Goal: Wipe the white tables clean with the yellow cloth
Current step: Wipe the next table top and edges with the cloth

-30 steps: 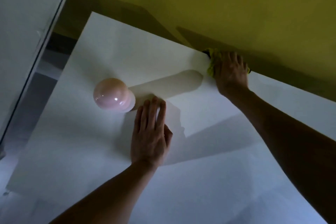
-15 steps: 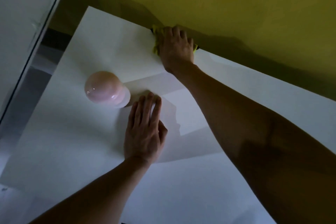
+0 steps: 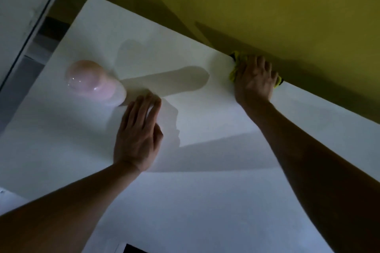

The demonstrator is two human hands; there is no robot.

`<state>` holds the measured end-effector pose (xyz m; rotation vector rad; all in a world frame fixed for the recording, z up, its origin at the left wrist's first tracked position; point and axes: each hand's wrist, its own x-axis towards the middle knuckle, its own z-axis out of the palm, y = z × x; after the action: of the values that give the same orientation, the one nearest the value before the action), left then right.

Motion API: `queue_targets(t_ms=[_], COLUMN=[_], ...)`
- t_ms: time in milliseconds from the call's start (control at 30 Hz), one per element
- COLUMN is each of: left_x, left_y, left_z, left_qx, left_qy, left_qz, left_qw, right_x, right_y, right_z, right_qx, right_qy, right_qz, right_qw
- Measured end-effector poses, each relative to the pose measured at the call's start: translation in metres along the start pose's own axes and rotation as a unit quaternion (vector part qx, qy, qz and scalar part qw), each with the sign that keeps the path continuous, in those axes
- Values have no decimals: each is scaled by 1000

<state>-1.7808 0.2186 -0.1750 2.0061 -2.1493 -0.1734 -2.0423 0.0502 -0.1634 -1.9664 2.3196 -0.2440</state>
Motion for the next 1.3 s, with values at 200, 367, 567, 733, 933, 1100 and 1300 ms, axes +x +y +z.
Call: queue_targets(t_ms=[200, 367, 567, 733, 933, 1100, 1300], left_x=[-3, -10, -14, -15, -14, -14, -13], left_y=[4, 38, 143, 157, 158, 154, 152], left_z=[-1, 0, 29, 39, 41, 43, 44], left_qx=[39, 52, -26, -12, -16, -12, -5], left_qy=[-3, -1, -35, -31, -21, -17, -12], left_qz=[6, -48, 79, 60, 57, 63, 67], left_qw=[999, 998, 996, 998, 998, 998, 998], right_x=[14, 16, -7, -17, -7, 6, 0], right_y=[-75, -58, 63, 127, 61, -7, 75], right_z=[10, 7, -12, -23, -15, -4, -12], right_qx=[12, 40, 36, 8, 19, 63, 40], right_qy=[-71, -70, -34, -24, -45, -70, -53], right_qz=[-82, -123, -105, -77, -64, -125, -101], right_qw=[994, 989, 993, 997, 997, 988, 993])
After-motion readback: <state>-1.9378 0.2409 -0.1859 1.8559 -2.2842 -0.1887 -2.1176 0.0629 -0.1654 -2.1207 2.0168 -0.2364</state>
